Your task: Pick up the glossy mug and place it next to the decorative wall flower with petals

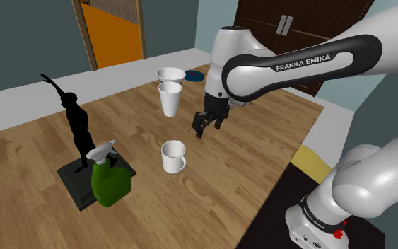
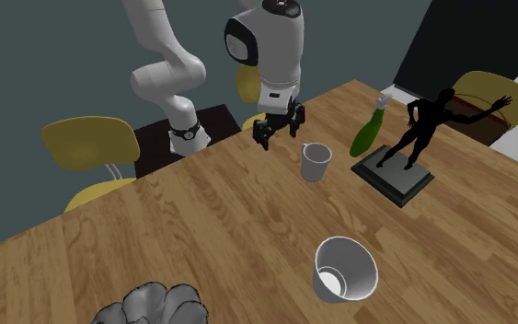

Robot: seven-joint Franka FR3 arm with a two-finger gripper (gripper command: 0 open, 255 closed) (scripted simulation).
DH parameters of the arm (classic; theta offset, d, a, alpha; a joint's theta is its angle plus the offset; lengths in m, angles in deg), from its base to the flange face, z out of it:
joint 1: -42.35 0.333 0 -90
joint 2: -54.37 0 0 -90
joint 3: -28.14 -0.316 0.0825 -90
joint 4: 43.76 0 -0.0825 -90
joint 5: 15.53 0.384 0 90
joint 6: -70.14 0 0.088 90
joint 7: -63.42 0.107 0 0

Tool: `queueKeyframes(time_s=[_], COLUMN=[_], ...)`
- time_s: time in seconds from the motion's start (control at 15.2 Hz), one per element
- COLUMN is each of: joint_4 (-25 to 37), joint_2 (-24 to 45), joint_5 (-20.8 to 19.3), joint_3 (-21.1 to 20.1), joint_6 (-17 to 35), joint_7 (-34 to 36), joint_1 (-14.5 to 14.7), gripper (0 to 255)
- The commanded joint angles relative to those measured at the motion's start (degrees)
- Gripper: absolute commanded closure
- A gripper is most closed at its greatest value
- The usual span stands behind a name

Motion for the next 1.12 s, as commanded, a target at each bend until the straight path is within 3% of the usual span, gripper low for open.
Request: queueKeyframes(time_s=[0.0, 0.4, 1.06], joint_4=[2.1, 9.1, 6.9], joint_2=[4.1, 16.7, 20.5], joint_5=[-1.0, -6.7, -8.6], joint_3=[-1.8, -5.7, -5.8], joint_6=[2.3, 7.5, 13.3], joint_7=[2.4, 10.3, 11.7], joint_1=[0.2, 1.2, 1.5], gripper=[0, 0, 0])
